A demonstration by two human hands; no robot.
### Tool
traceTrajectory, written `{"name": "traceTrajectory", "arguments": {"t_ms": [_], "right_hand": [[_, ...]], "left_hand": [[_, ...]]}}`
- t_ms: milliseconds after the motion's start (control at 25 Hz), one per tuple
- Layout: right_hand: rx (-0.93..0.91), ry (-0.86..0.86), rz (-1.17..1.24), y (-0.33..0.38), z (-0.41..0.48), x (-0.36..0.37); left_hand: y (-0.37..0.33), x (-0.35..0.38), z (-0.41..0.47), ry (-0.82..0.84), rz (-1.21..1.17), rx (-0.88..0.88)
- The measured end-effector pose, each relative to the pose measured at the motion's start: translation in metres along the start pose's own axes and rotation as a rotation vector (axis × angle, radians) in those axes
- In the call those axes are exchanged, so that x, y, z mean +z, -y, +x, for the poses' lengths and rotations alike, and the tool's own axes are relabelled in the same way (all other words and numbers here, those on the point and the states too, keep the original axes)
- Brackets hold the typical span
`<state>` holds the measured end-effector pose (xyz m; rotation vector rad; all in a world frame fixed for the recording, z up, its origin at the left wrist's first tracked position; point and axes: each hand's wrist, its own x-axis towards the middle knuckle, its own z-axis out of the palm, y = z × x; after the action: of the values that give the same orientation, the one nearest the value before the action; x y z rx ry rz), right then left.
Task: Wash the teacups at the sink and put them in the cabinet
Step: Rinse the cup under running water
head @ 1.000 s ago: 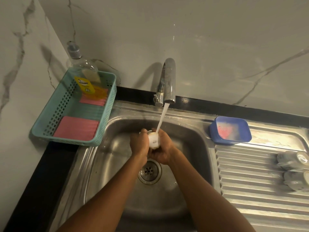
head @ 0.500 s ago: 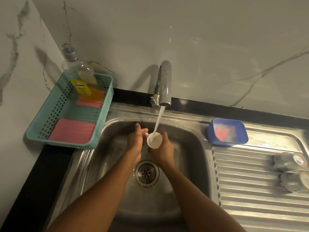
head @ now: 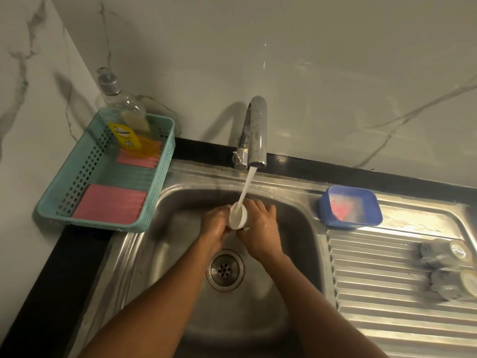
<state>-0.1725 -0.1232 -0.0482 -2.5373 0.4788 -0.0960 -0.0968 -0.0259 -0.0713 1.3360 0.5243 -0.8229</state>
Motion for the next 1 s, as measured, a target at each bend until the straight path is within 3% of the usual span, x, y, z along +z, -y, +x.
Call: {"name": "traceTrajectory", "arguments": {"t_ms": [240, 400, 560, 680, 840, 1000], "right_hand": [[-0.236, 0.032, -0.315, 0.02, -0.004, -0.067], [-0.261, 0.058, -0.512, 0.035, -0.017, -0.076], [-0.019, 0.082, -0.293, 0.032, -0.026, -0.064], [0.147, -0.008, -0.072, 0.03, -0.031, -0.048], [0.43, -0.004, 0.273, 0.024, -0.042, -0.034], [0.517, -0.035, 0.364, 0.022, -0.053, -0.028]], "left_hand": [[0.005, 0.038, 0.01, 0.079, -0.081, -0.074], [-0.011, 0.046, -0.004, 0.087, -0.12, -0.115], [-0.023, 0.042, -0.011, -0.007, -0.07, -0.111], [-0.03, 0.039, -0.016, 0.02, 0.005, -0.093], [-0.033, 0.032, -0.033, -0.083, 0.072, 0.217], [-0.052, 0.03, -0.048, -0.123, 0.172, 0.5]]}}
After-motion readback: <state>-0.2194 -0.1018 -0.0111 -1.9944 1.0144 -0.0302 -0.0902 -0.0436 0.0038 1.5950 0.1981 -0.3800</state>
